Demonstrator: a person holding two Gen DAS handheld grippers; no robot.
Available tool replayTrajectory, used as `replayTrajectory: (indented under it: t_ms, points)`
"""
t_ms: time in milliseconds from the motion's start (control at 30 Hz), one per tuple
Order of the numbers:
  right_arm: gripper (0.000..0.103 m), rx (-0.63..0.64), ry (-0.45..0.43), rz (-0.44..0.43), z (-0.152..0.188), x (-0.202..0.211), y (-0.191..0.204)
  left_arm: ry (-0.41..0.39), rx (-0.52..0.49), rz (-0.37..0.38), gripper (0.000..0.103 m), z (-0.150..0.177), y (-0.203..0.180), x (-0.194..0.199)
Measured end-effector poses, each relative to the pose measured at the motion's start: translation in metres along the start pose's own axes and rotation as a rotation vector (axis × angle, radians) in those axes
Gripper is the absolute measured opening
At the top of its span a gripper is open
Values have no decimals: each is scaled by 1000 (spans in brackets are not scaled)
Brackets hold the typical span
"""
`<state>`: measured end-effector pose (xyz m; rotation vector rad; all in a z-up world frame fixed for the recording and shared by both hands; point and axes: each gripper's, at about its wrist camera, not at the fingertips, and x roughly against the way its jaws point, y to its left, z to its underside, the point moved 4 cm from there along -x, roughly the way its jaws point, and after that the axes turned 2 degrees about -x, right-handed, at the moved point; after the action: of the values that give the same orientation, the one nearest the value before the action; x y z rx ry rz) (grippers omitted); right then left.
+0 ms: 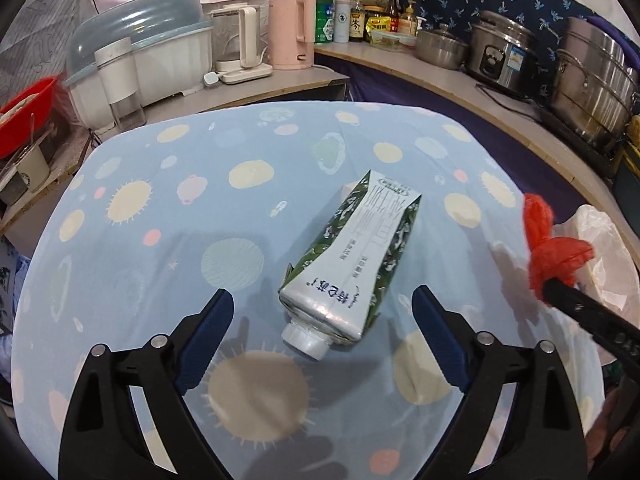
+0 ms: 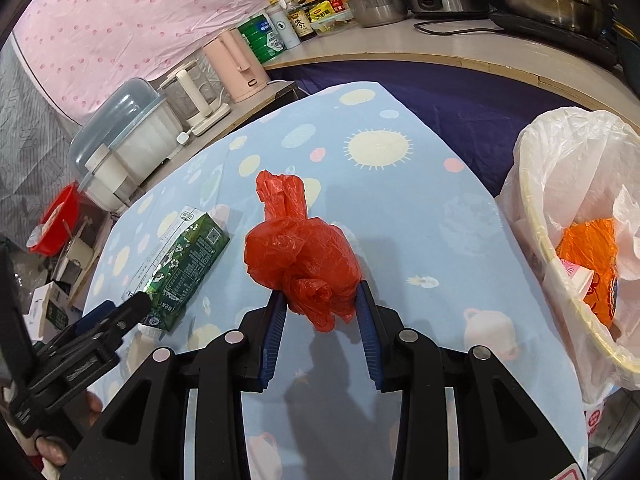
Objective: Collect trash
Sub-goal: 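Grasp the green milk carton with the left gripper while the right grasps the red bag, then carry the green carton and red bag over the bin with both grippers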
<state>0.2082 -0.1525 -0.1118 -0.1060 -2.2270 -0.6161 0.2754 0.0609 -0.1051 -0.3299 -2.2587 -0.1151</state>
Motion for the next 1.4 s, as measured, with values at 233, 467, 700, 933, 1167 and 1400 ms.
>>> replayTrajectory:
  t_ms: [233,467,700,933,1167,1400]
  points:
    - [34,-7,2,-8,0,0,-1,59,21,61,59,3,-3,-20]
    - [34,-2,-3,-22,4,7,4,55,19,65,58,5,-16,-7]
    - [34,-1,-23,-41,7,26,7,42,6,67,57,7,-37,18]
    - [34,-11,-56,-55,10,53,-1,38,-35,81,57,14,-66,45]
    - [34,-42,-96,-57,15,87,-24,28,-79,102,56,23,-101,69]
    - [34,-86,-143,-42,17,123,-58,13,-129,138,55,28,-148,93]
